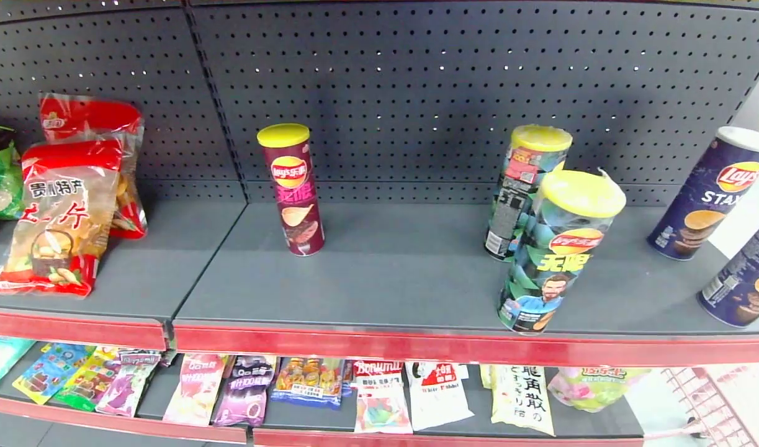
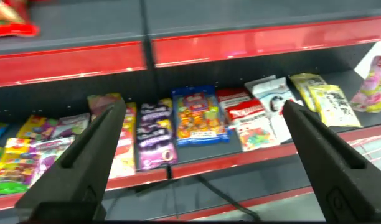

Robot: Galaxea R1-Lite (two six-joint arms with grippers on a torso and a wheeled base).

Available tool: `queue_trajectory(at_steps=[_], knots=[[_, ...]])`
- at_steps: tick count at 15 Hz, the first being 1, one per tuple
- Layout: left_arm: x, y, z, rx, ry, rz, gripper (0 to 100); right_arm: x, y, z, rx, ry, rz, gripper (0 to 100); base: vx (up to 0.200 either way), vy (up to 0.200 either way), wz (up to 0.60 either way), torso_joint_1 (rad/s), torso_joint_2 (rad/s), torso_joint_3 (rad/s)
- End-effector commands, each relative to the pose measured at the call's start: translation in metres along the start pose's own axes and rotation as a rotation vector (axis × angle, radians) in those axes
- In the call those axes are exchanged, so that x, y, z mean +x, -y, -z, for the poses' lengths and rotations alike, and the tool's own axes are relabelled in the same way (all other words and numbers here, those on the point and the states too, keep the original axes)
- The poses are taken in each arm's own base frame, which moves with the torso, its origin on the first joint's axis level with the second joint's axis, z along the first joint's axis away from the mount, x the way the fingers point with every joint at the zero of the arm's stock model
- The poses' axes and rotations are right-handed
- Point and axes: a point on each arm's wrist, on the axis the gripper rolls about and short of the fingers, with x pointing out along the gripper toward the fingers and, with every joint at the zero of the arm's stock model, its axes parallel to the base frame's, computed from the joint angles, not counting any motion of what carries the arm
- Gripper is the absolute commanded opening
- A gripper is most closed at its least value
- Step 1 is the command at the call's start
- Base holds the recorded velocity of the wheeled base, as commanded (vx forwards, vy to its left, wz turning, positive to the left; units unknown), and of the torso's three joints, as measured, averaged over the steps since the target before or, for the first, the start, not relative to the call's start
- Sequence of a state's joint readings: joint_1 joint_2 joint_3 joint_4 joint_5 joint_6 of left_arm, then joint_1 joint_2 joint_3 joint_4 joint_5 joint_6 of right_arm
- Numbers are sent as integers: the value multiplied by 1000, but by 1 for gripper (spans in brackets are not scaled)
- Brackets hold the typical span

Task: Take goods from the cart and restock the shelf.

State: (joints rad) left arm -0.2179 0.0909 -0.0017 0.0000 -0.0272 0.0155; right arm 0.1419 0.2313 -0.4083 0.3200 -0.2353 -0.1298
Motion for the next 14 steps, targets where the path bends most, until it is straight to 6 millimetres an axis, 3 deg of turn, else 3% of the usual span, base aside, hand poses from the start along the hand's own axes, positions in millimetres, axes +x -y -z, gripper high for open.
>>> queue_trajectory(at_steps=[1,9,14], knots=[[0,0,0,0,0,0,100,-1,0,5,0,2,0,0,0,200,0,2,2,2],[0,0,0,0,-1,0,100,0,-1,8,-1,1,-1,0,0,200,0,1,2,2],[0,0,0,0,-1,0,100,-1,-3,16,-2,24,-72,0,0,0,0,0,0,0]])
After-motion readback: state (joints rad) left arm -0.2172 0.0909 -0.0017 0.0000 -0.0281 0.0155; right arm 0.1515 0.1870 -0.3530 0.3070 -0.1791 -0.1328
